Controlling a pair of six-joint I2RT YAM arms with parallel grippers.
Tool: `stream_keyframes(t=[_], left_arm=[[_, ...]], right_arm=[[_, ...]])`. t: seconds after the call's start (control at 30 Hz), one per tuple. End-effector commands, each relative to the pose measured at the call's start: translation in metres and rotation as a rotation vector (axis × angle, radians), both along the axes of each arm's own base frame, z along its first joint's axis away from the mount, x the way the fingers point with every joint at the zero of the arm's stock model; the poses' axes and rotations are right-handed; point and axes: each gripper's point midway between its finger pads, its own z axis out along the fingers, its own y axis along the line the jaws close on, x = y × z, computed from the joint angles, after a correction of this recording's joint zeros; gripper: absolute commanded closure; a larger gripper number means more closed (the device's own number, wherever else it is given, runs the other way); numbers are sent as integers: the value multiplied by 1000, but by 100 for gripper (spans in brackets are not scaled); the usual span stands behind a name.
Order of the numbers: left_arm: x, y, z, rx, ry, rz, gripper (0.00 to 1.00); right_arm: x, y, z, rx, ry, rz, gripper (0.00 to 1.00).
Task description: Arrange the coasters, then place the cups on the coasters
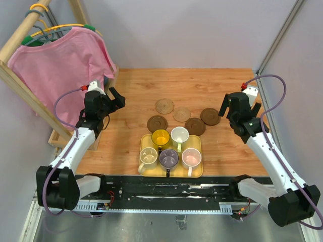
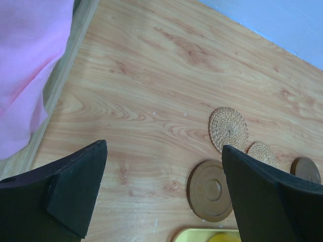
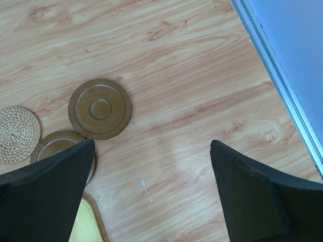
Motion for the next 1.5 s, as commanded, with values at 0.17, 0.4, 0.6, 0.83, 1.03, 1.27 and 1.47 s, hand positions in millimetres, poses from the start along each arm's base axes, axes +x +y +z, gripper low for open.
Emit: stream_keyframes(t=[0.17, 0.4, 0.6, 0.83, 1.03, 1.27, 1.47], left_arm=[[3, 1, 17, 16, -38, 1, 0], [5, 0, 14, 10, -30, -1, 0], [6, -1, 13, 9, -28, -2, 0], [5, 0, 11, 21, -26, -3, 0], [5, 0, 13, 20, -27, -5, 0], [4, 0, 12, 24, -25, -8, 0], [10, -23, 11, 26, -40, -100, 0]], right_arm=[[-4, -5, 11, -22, -24, -26, 2], [-5, -7, 8, -22, -11, -40, 2], [-5, -8, 2, -17, 13, -73, 2], [-8, -7, -2, -27, 142, -107, 2], [-9, -11, 1, -56, 159, -107, 2], [-10, -19, 4, -75, 89, -131, 2], [-7, -6, 0, -87, 105, 8, 2]])
